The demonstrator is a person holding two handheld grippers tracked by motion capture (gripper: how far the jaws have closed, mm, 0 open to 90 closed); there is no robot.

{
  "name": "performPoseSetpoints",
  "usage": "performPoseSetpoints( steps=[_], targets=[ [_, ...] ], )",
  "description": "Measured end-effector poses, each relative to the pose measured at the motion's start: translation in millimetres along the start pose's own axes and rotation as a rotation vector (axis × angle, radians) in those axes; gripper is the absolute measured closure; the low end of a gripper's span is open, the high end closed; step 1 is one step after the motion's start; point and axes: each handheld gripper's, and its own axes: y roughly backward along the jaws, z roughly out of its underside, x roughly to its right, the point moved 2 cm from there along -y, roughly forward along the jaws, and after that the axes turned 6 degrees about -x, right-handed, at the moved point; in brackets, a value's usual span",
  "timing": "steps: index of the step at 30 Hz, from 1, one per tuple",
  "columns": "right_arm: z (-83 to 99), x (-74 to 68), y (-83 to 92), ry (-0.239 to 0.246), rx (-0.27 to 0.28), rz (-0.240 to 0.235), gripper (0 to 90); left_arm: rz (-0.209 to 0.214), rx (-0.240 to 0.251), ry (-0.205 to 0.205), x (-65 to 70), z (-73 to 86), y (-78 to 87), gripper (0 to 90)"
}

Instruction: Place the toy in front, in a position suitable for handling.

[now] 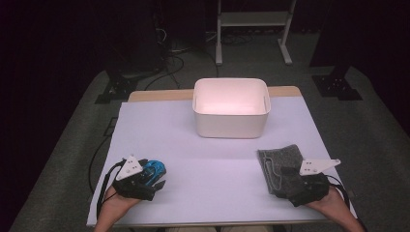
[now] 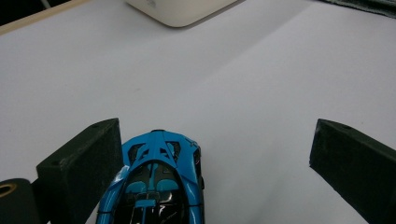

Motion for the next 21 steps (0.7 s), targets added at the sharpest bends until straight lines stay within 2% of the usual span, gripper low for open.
performPoseSetpoints(
  steps=[5, 8, 21],
  targets=[
    [-1.2, -0.2, -1.5, 0.003, -0.002, -0.001, 13.7, -0.015, -0.036, -0.016, -4.8, 3.8, 0.9, 2.1],
    [-1.0, -0.9, -2.3, 0.008, -0.005, 0.000, 13.7, -0.023, -0.036, -0.006, -9.4, 5.6, 2.8, 2.1],
    [-2.4, -5.5, -3.6, 0.025, -0.018, -0.003, 13.8, -0.030, -0.101, 0.031, -30.0, 20.6, -1.2, 3.7]
  ],
)
